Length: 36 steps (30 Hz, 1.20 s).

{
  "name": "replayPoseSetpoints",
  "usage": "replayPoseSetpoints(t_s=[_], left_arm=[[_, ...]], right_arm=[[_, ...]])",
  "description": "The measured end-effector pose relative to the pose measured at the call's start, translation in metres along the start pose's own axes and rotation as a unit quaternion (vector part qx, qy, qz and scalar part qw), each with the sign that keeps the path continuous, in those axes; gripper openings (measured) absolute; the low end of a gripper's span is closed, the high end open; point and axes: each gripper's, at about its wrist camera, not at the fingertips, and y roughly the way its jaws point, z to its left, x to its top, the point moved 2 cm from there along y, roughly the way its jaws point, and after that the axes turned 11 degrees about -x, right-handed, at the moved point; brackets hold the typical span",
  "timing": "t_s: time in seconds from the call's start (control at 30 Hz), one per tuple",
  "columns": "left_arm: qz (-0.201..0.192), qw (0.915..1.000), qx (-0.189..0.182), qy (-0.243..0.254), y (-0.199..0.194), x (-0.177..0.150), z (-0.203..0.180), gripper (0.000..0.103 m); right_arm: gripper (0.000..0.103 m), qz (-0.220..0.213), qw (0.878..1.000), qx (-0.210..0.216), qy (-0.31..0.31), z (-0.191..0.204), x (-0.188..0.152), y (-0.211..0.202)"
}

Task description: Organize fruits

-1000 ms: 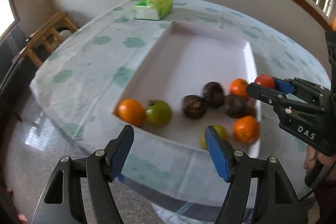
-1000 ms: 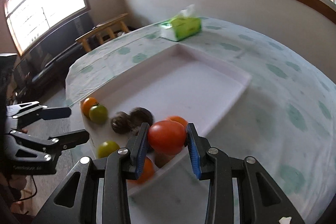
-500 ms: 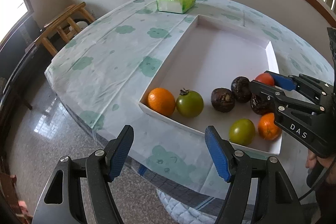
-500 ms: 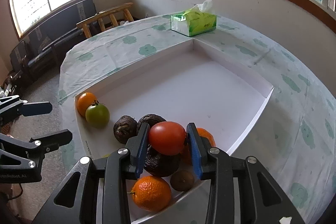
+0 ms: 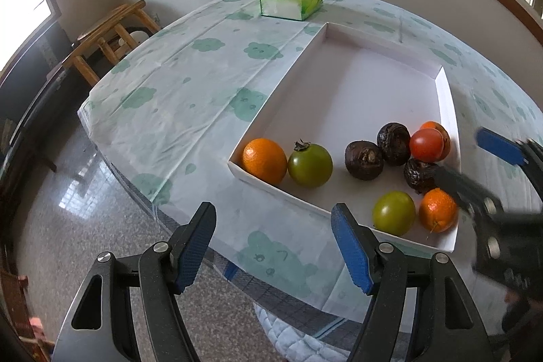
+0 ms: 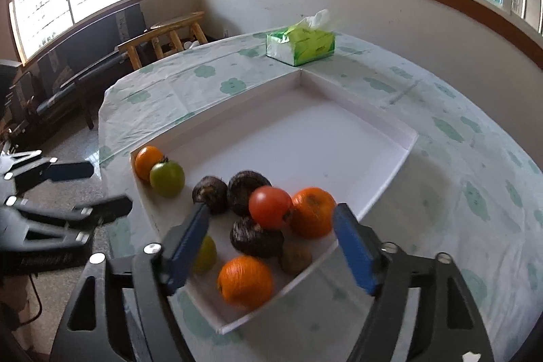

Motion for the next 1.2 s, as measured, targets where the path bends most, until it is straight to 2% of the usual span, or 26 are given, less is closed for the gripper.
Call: replayPoseSetpoints(t_s=[0.13,0.53,1.2], left_arm=[[-0.002,1.0000,0.005,0.004,0.001,0.000,-0.004,0.071],[-0.004,0.9998,0.005,0.020,0.001,-0.001,-0.025,0.071],[0.001,0.9995,-0.004,0.030,0.002,-0.002,-0.038,0.071]], right_arm=[[0.100,0.010,1.000,-0.027,0.002,-0.002,-0.016,-0.014],[0.100,0.056,0.998,-0.038,0.005,0.004,-0.052,-0.012],[0.101,0.069,0.997,-0.032,0.011,0.008,-0.056,-0.009]])
